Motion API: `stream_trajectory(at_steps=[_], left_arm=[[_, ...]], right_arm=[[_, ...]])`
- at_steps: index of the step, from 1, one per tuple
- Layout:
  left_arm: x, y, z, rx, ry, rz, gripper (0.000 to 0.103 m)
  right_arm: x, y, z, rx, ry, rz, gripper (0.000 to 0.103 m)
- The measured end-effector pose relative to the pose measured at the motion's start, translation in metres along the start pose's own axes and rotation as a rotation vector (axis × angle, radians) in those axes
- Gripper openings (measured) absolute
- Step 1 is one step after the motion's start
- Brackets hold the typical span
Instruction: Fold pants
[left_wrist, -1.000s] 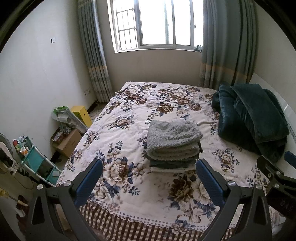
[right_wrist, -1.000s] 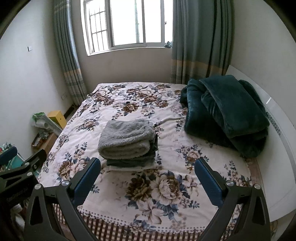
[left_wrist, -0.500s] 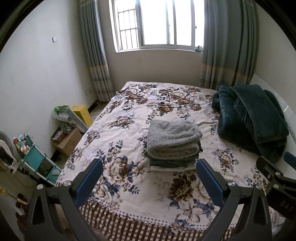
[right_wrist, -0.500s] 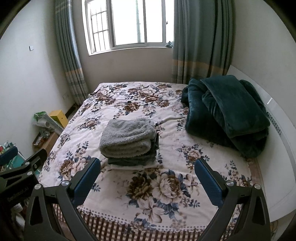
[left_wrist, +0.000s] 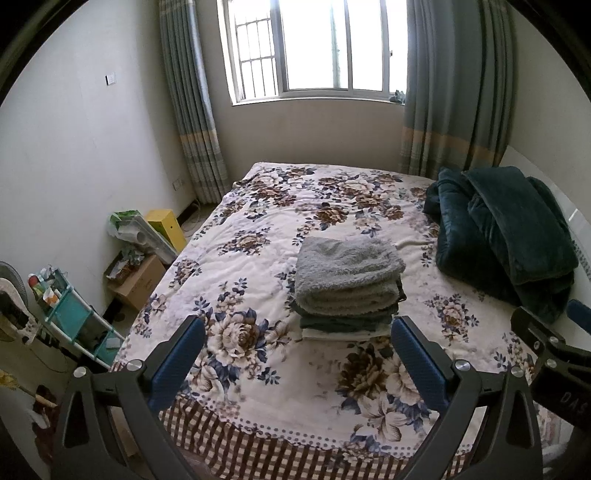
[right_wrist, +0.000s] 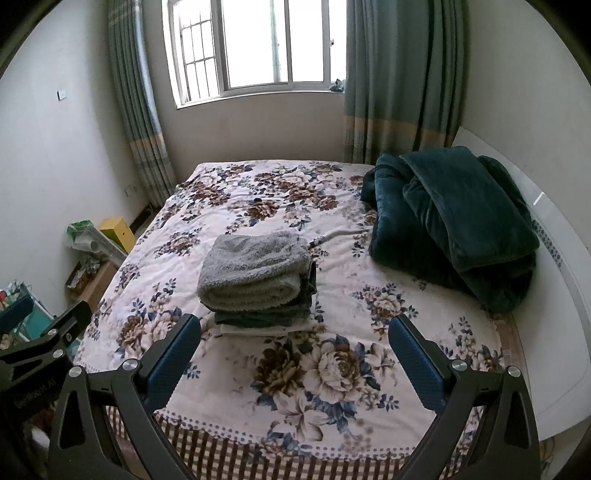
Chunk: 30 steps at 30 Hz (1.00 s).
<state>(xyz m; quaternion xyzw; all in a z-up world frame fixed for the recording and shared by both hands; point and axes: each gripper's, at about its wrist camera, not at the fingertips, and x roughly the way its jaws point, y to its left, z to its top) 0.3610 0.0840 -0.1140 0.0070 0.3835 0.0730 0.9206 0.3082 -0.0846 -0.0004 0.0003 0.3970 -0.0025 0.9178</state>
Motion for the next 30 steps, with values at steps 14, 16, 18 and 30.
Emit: stream_trajectory(at_steps=[14, 16, 18, 30], left_arm=[[-0.0047, 0.004, -0.0046, -0.022, -0.005, 0.026, 0.103], [-0.006, 0.0041, -0.0054, -0.022, -0.006, 0.026, 0.103], [-0.0063, 0.0049, -0.006, -0.025, -0.006, 0.028, 0.103], [-0.0067, 0.0048, -0.0074, -0.022, -0.007, 0.03, 0.103]], right_arm=[[-0.0056, -0.0085, -0.0074, -0.002, -0.003, 0.004, 0.103], [-0.0039, -0.0072, -0.0064, -0.005, -0.001, 0.003, 0.103], [-0.004, -0.0071, -0.0066, -0.003, 0.0, 0.003, 0.103], [-0.0031, -0.0098, -0.001, -0.012, 0.009, 0.005, 0.103]])
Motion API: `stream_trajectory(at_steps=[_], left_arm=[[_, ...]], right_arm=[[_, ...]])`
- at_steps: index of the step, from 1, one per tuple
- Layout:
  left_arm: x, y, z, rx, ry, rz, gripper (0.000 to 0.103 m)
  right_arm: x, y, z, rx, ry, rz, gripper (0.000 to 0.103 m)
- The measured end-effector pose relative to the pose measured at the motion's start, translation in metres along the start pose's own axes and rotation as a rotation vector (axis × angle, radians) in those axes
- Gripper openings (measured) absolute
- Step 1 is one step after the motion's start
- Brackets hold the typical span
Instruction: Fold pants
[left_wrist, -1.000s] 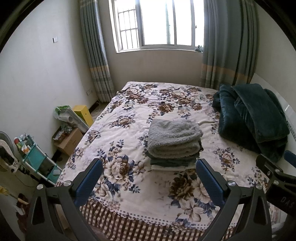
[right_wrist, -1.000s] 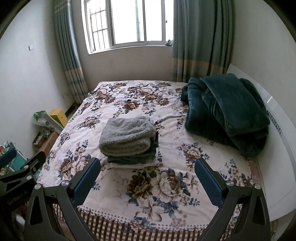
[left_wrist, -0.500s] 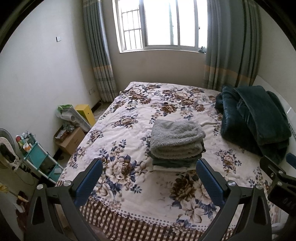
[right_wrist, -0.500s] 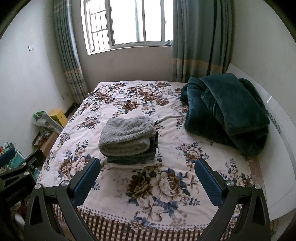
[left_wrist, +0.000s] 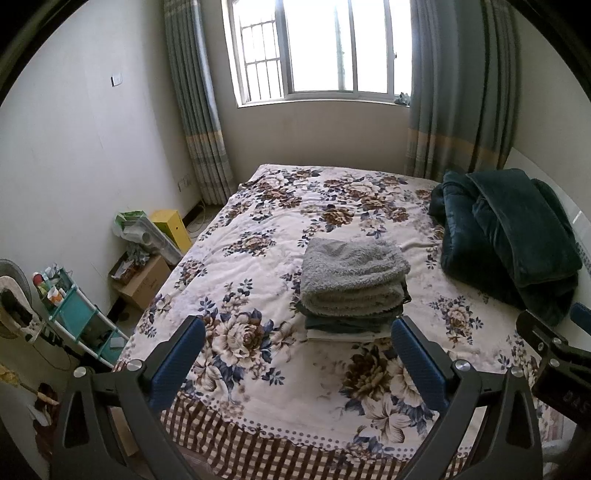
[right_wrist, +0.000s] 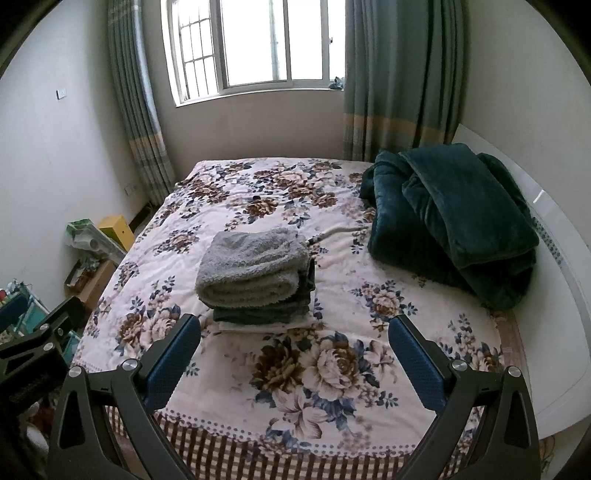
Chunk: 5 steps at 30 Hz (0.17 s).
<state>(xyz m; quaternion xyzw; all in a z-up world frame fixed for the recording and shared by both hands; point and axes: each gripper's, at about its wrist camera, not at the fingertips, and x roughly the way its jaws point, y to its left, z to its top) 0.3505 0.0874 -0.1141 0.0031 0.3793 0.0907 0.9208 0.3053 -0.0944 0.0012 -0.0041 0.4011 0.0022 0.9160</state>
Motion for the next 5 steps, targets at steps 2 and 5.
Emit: stream_trajectory(at_steps=[2, 5], left_arm=[[-0.0007, -0.0001, -0.0007, -0.002, 0.002, -0.006, 0.103], [-0.0019, 0.0013, -0.0018, 0.0, -0.003, -0.014, 0.103]], right_arm=[[-0.0005, -0.0009, 0.0, 0.002, 0.001, -0.001, 0.103], [-0.0005, -0.0008, 0.0, -0.001, 0.0, 0.001, 0.103]])
